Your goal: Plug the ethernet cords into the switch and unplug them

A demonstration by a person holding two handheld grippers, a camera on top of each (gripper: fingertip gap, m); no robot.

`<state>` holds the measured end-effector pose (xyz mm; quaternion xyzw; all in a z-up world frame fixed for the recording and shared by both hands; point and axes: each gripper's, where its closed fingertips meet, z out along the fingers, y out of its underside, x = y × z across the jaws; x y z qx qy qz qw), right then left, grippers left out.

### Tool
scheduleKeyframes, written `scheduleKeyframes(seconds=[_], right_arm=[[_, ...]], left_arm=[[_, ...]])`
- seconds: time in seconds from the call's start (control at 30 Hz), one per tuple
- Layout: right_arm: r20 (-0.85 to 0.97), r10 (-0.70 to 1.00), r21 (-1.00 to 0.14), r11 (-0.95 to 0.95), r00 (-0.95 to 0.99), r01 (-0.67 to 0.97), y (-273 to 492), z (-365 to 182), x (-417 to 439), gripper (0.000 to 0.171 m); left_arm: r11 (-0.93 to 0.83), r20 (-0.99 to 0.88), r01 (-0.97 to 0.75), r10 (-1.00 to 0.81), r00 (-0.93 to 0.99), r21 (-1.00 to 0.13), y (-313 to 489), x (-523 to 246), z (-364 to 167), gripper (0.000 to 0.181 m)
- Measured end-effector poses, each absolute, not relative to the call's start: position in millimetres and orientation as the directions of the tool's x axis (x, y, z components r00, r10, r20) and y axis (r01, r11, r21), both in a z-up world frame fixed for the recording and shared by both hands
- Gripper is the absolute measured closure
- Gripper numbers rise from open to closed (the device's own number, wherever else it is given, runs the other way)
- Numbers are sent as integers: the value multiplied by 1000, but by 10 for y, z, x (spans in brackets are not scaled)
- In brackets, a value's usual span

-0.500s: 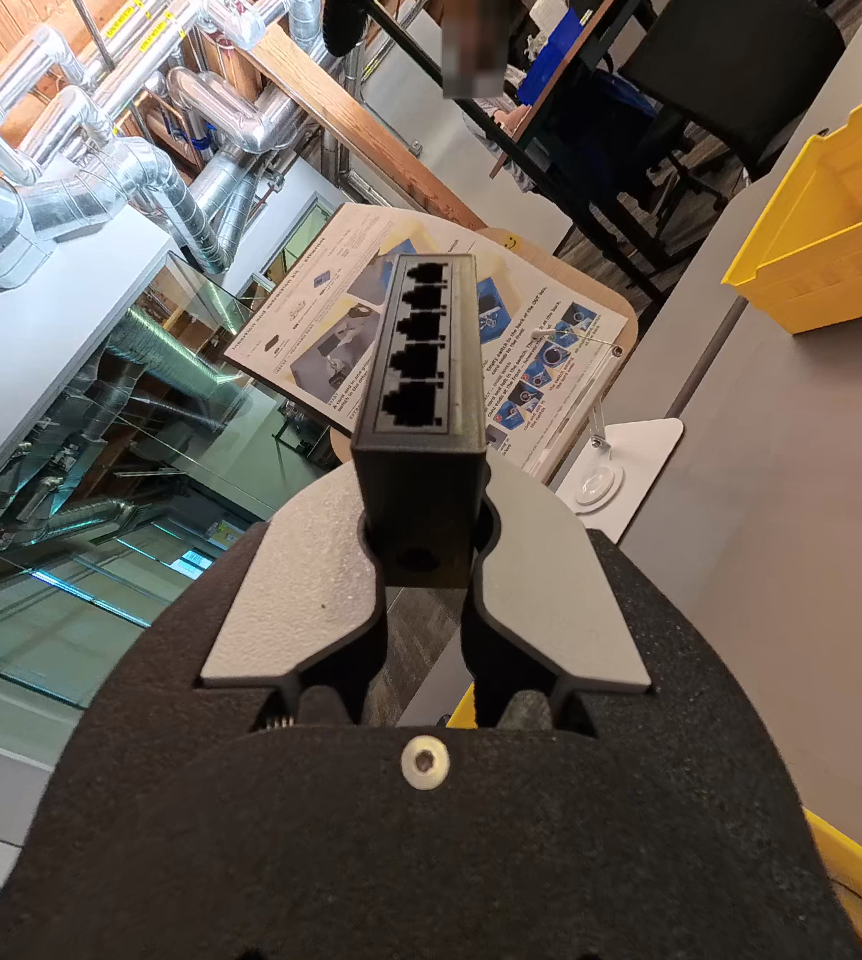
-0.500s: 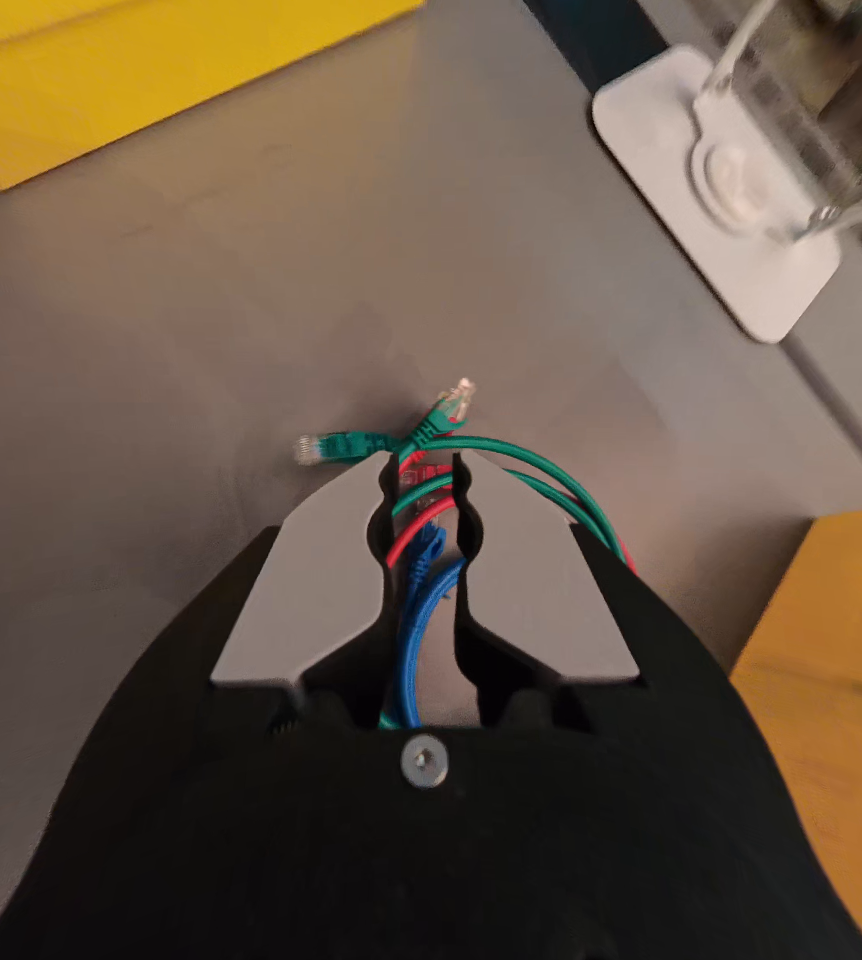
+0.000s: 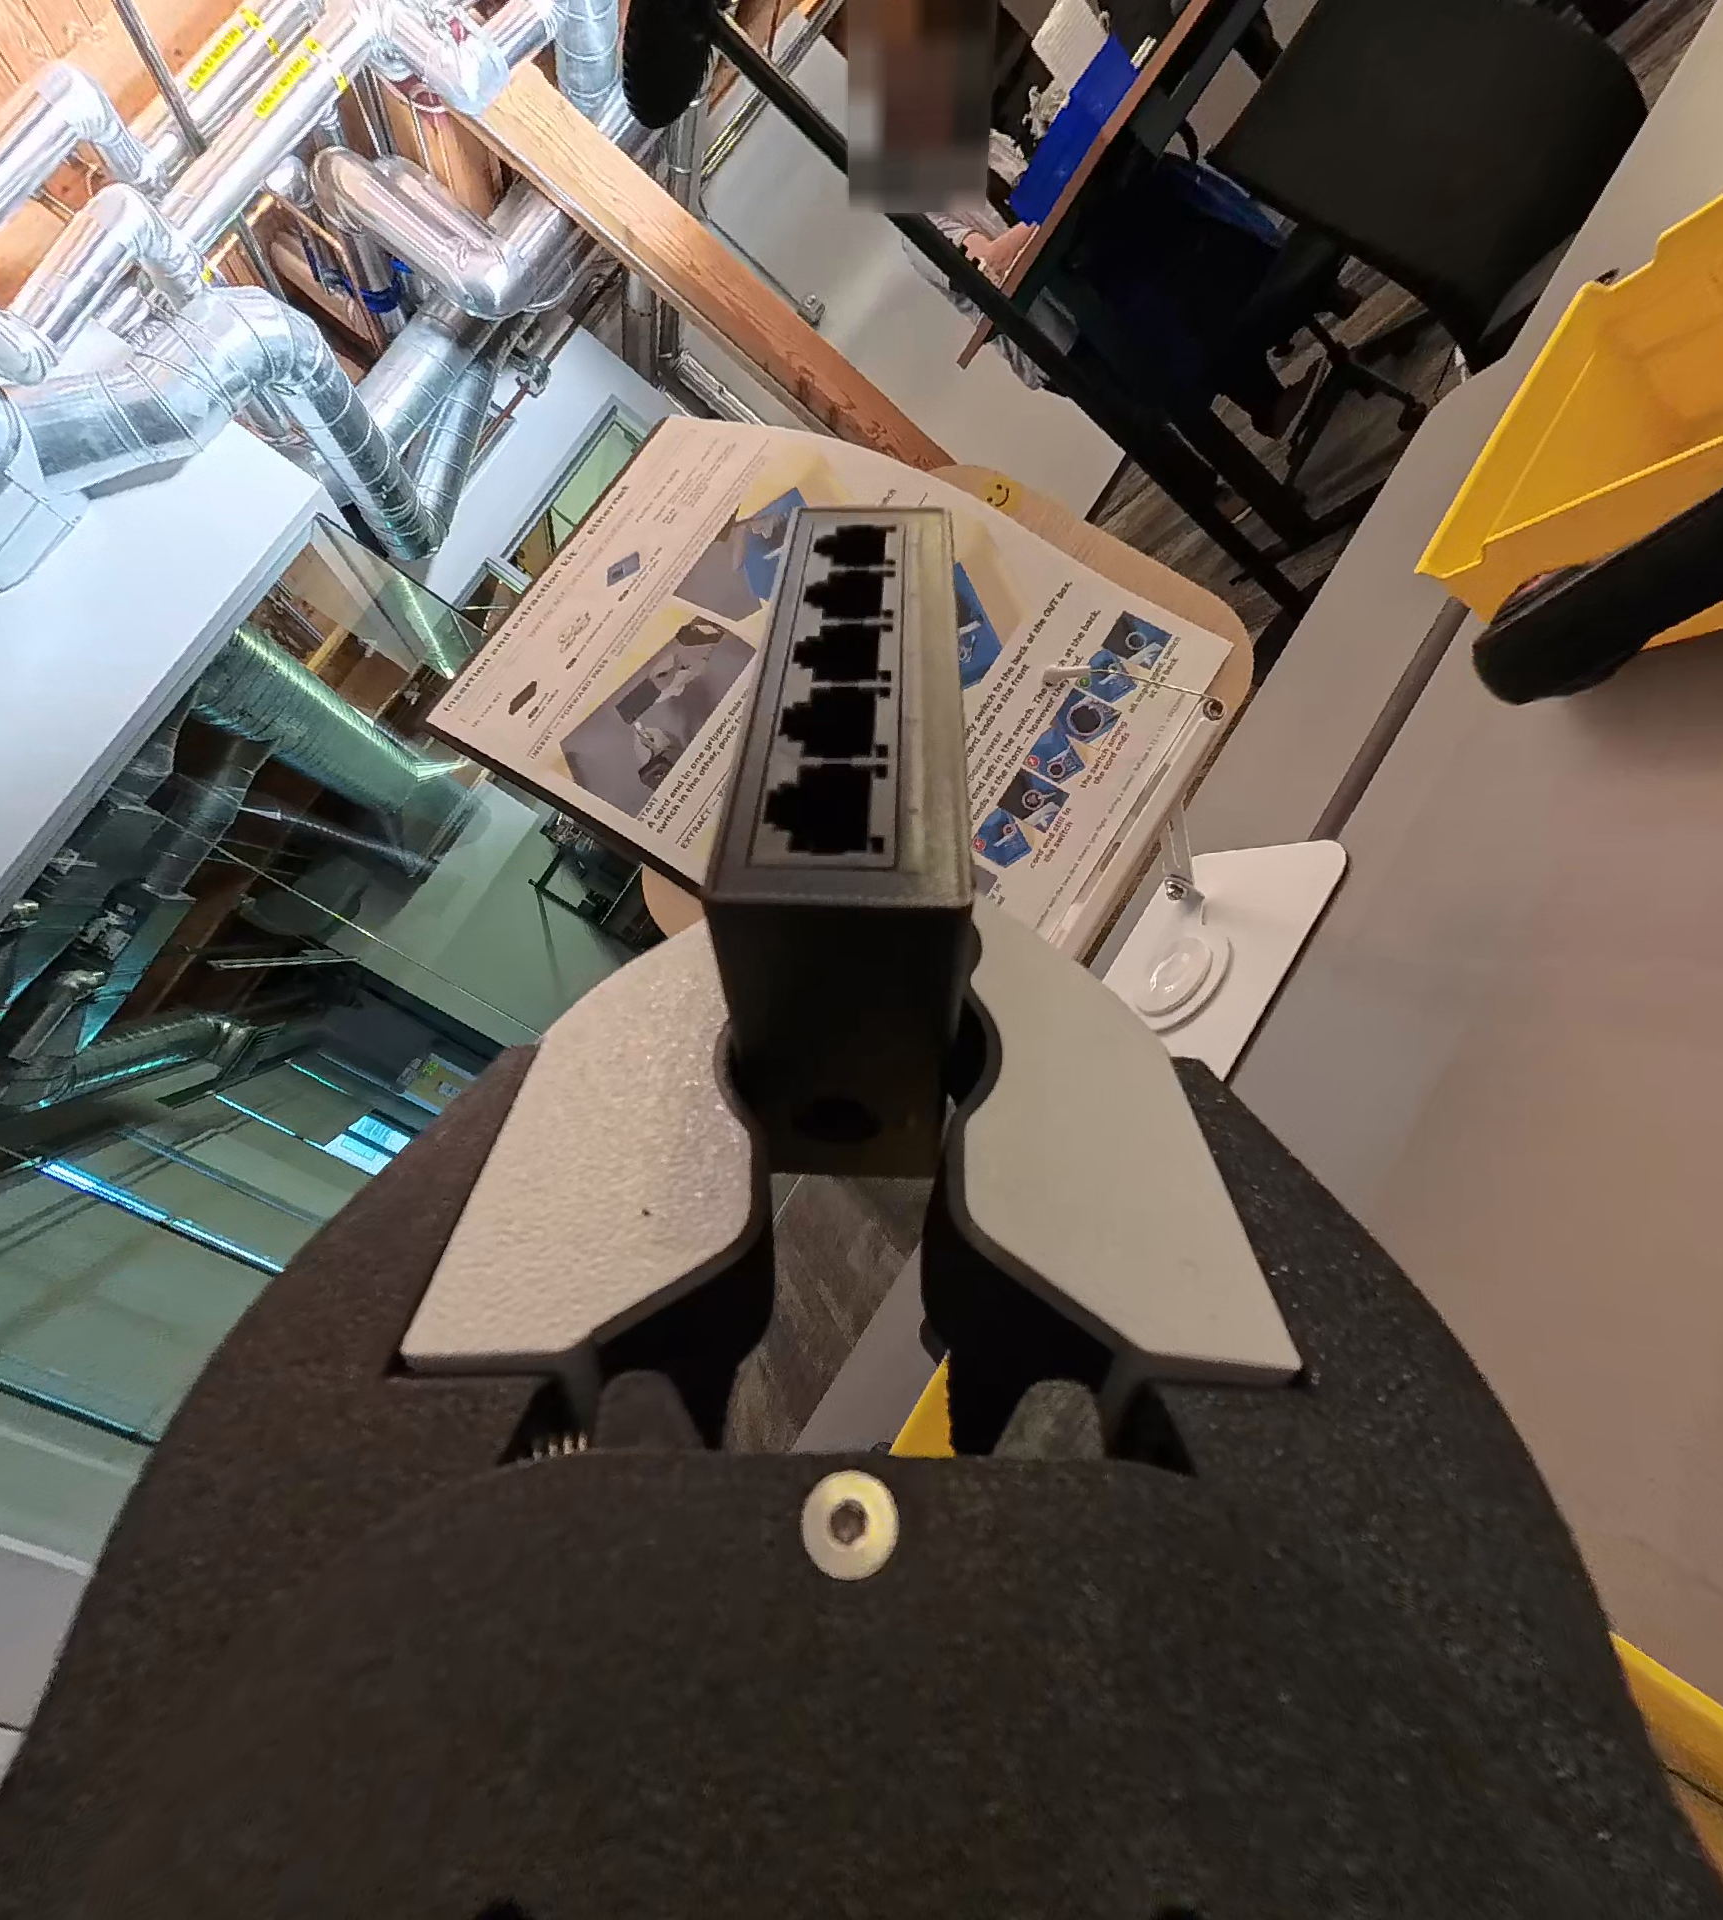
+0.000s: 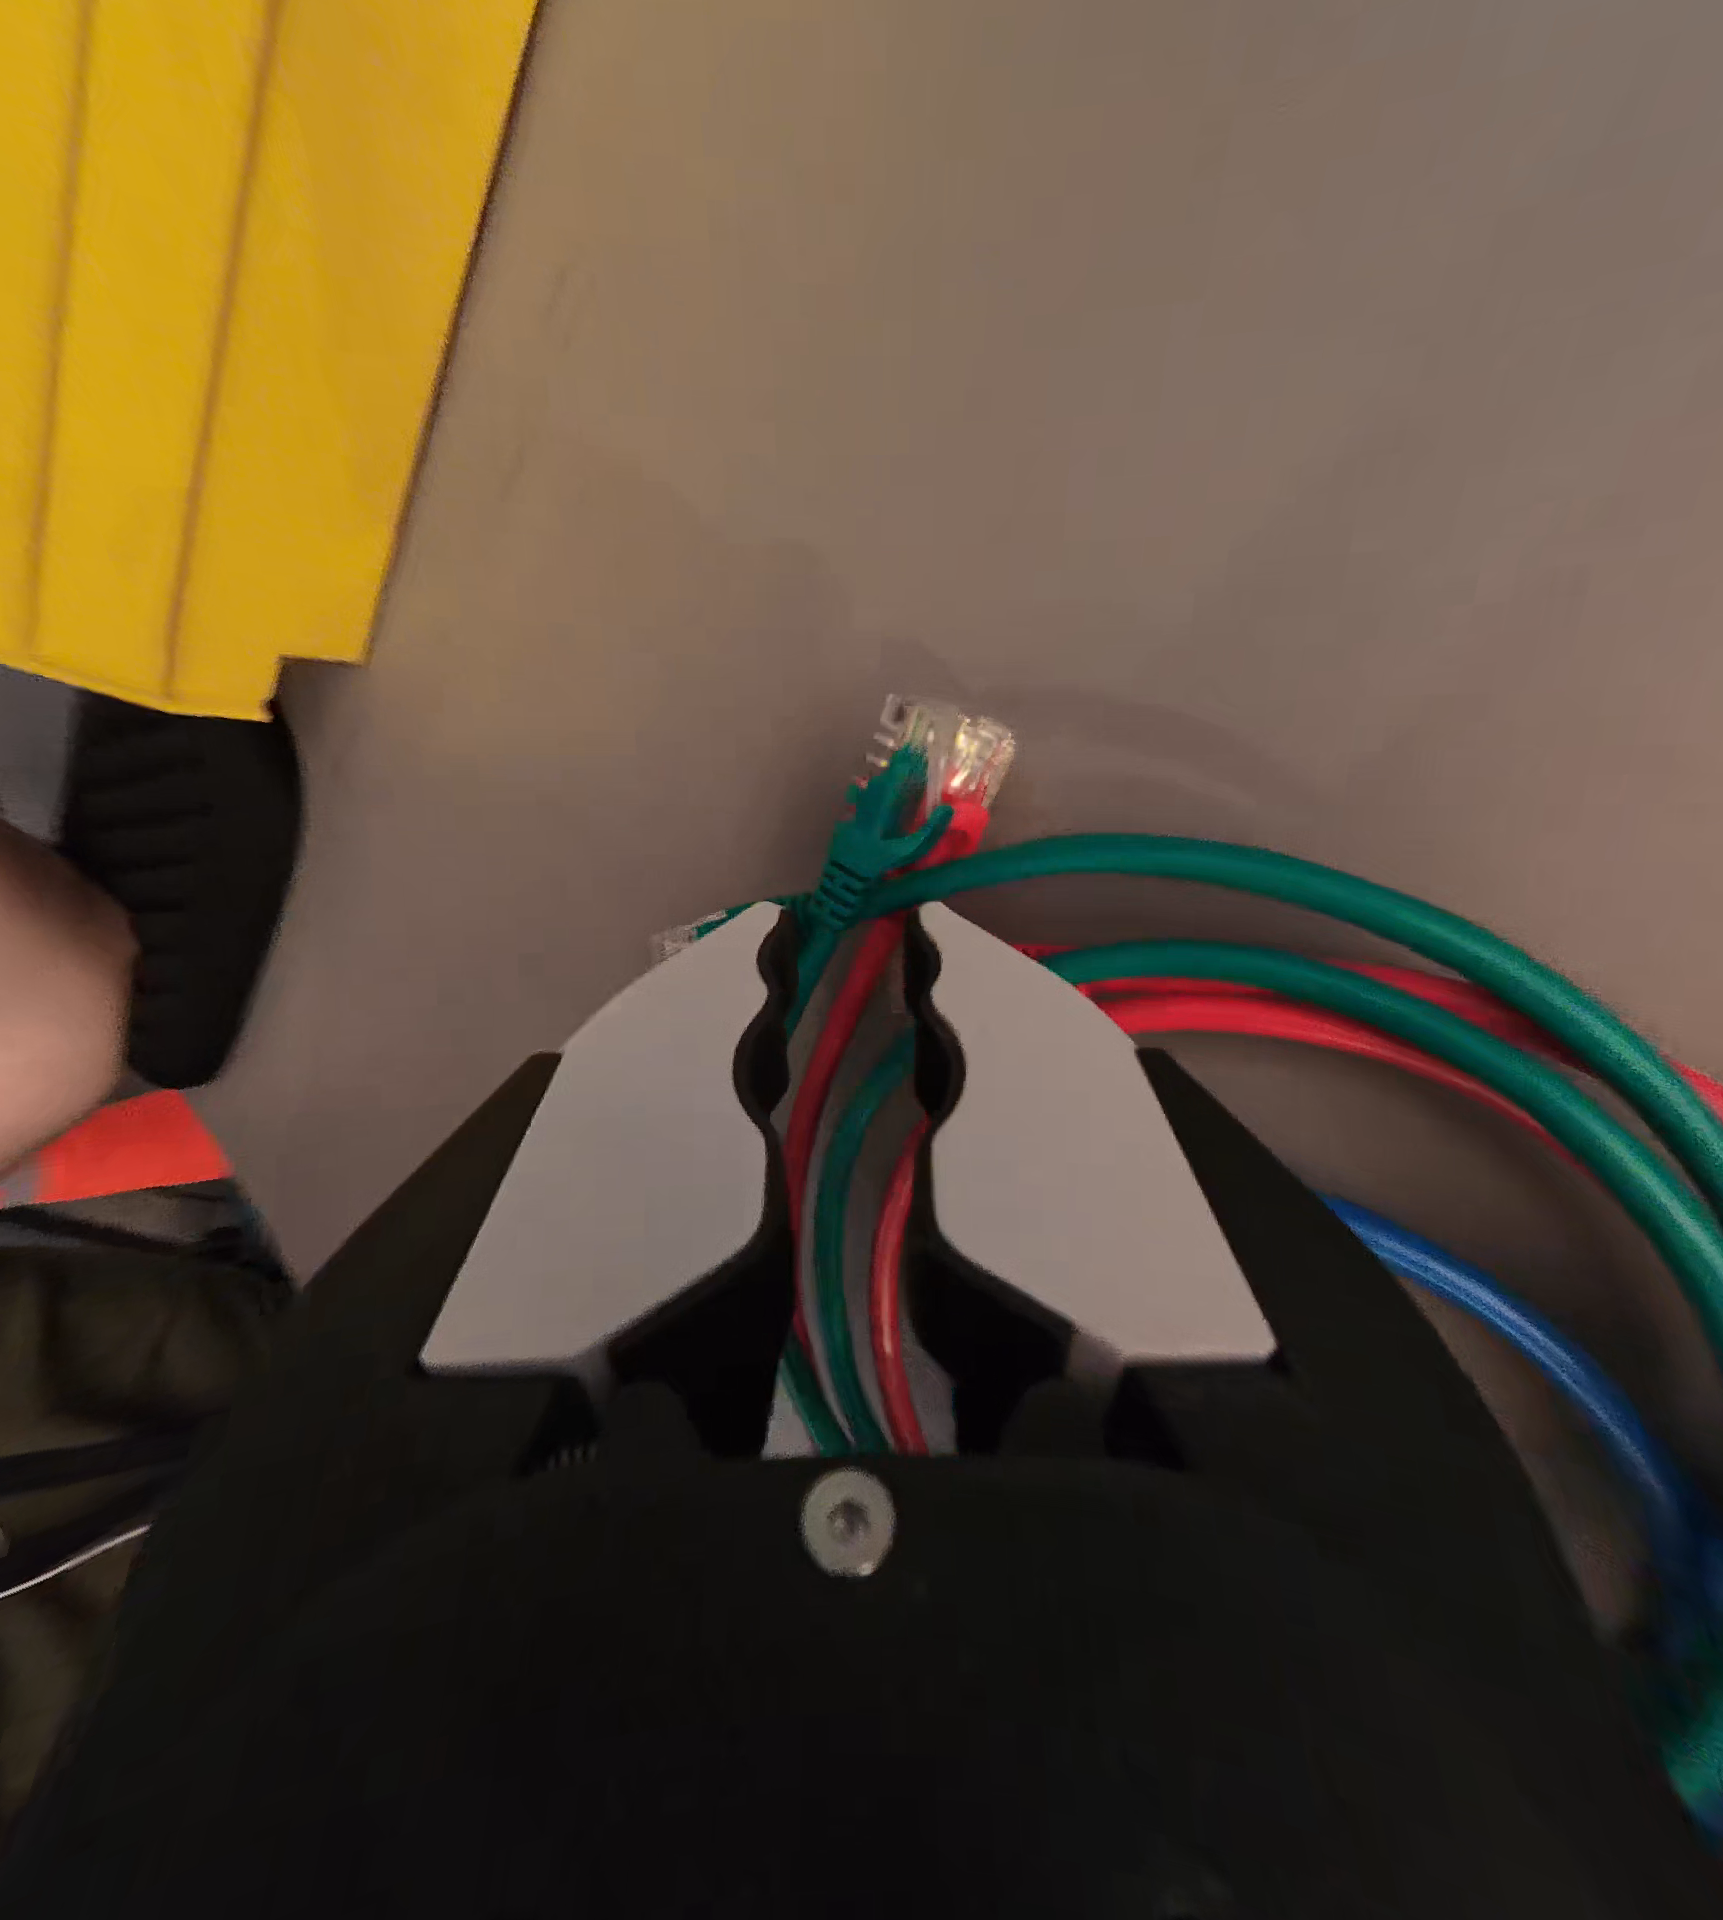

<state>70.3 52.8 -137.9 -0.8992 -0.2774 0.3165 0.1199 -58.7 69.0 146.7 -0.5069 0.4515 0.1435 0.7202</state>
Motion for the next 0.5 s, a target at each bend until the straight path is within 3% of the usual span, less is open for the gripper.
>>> scheduleKeyframes(seconds=[0.17,0.3,0.5], right_arm=[[-685,473,-346,-880,554,324,517,-1338,633,154],[-667,484,-384,-875,566,295,588,-1365,646,158],[-568,552,-405,-833,610,377,553,-1423,609,155]], left_arm=[[443,-801,-671,-254,542,-595,691,-579,1449,152],[444,-796,-664,-260,547,-602,694,-592,1450,152],[434,-796,-671,-261,546,-601,719,-608,1430,152]])
